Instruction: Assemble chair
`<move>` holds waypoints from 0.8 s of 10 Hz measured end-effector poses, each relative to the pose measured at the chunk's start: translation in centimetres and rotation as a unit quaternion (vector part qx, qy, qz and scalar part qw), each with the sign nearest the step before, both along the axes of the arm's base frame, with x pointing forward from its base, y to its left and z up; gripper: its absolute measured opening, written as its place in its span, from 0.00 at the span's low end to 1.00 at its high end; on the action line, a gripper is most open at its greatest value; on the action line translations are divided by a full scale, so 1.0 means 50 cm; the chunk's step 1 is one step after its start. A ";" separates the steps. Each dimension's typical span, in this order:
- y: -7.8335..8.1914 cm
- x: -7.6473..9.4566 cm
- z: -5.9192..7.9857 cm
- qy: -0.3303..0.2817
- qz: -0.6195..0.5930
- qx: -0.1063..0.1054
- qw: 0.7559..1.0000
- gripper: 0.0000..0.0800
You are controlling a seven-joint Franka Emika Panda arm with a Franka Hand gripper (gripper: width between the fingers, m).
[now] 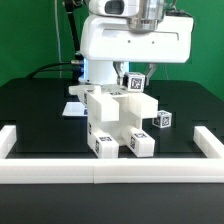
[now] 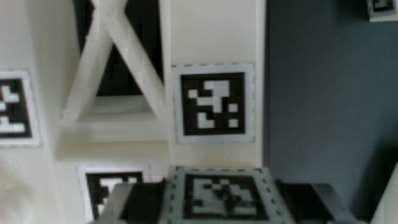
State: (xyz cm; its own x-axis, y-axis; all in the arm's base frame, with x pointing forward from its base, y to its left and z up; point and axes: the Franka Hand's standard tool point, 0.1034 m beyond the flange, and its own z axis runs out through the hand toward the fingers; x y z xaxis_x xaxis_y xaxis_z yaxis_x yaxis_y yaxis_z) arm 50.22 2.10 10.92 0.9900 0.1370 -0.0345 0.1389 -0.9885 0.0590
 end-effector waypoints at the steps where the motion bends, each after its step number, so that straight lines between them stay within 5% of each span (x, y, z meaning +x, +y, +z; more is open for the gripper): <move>1: 0.001 0.000 0.000 -0.001 -0.020 0.000 1.000 0.36; 8: 0.006 0.000 -0.001 -0.014 -0.239 -0.001 0.971 0.36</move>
Offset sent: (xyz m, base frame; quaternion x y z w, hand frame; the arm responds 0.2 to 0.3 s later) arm 0.0000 0.0000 0.0000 0.0000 0.0000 0.1296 0.9916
